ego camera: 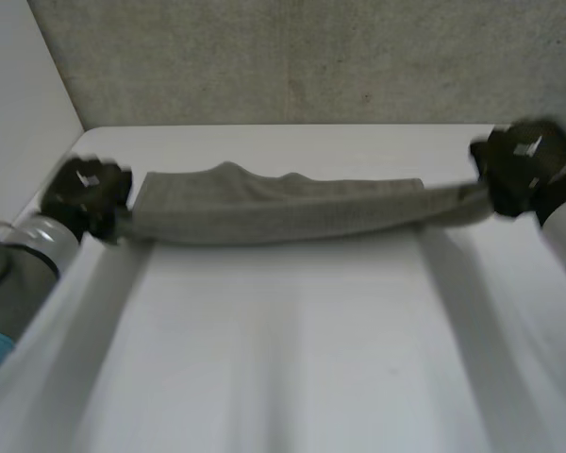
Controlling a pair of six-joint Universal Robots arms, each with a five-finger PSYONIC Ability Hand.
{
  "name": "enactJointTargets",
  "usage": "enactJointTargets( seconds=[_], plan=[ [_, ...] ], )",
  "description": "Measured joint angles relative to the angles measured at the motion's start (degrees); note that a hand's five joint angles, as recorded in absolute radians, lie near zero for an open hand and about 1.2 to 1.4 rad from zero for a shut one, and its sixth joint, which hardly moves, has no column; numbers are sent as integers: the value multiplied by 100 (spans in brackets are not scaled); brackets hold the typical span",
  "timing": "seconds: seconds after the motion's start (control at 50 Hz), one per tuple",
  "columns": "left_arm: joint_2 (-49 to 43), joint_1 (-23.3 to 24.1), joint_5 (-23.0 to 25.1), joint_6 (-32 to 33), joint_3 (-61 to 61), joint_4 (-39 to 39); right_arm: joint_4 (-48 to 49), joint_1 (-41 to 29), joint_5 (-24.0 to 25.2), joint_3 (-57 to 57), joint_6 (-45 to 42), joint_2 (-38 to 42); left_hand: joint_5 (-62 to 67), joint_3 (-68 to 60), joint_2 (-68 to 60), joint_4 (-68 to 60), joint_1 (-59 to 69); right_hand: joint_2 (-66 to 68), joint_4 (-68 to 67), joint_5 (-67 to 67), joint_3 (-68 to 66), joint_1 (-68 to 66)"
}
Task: Fold the towel.
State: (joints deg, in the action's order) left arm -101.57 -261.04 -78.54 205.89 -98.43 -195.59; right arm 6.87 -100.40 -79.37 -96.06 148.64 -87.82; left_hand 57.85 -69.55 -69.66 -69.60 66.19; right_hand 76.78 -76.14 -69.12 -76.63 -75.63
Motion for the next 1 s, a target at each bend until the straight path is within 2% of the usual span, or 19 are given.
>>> enactJointTargets(
  seconds=[0.12,0.24,0.3,0.38,0.44,0.56,0.64,0.7,0.78,0.82,0.88,0.94,1.0],
  plan=[
    [1147,-20,30,-244,111,-19,-860,48,288,947,247,-774,49,-4,-2,-15,0,0,0,0,0,-35],
    [1446,-27,36,-286,301,66,-2260,325,677,2034,147,-631,52,-5,-3,-16,0,0,0,1,0,-49],
    [1192,-10,42,-264,359,195,-2816,499,851,2372,-47,-223,54,-5,-3,-16,0,0,0,0,0,-49],
    [425,63,51,-231,542,490,-3269,543,930,2628,-425,517,81,-5,-4,-16,0,0,0,1,0,-49],
    [-266,146,38,-185,829,758,-3371,451,812,2749,-695,1070,81,-5,-4,-17,0,0,0,0,0,-49],
    [-1702,320,-112,181,2015,1494,-3312,181,277,3319,-1122,2171,81,-5,-5,-17,0,0,0,1,0,-49],
    [-2310,465,-382,488,3127,1766,-2990,-2,-71,4062,-1260,2753,81,-7,-5,-19,0,0,0,0,0,-49],
    [-2516,628,-591,597,4079,1542,-2147,-167,-270,4655,-1268,2994,81,-7,-5,-19,0,0,0,0,0,-49],
    [-2454,816,-753,485,4795,593,-393,-345,-450,4831,-1218,2889,82,-7,-5,-19,0,0,0,0,0,-49],
    [-2220,891,-812,283,4911,-175,735,-427,-518,4615,-1177,2593,105,-7,-5,-19,0,0,0,0,0,-49],
    [-1838,905,-855,-32,4758,-901,1639,-493,-541,4184,-1133,2146,107,-7,-5,-19,0,0,0,2,0,-49],
    [-1616,869,-870,-261,4504,-1202,1777,-515,-536,3885,-1106,1913,109,-7,-5,-19,0,0,0,0,0,-51],
    [-1547,814,-865,-413,4180,-1210,1312,-520,-513,3669,-1082,1847,109,-7,-5,-19,0,0,0,2,0,-54]
  ],
)
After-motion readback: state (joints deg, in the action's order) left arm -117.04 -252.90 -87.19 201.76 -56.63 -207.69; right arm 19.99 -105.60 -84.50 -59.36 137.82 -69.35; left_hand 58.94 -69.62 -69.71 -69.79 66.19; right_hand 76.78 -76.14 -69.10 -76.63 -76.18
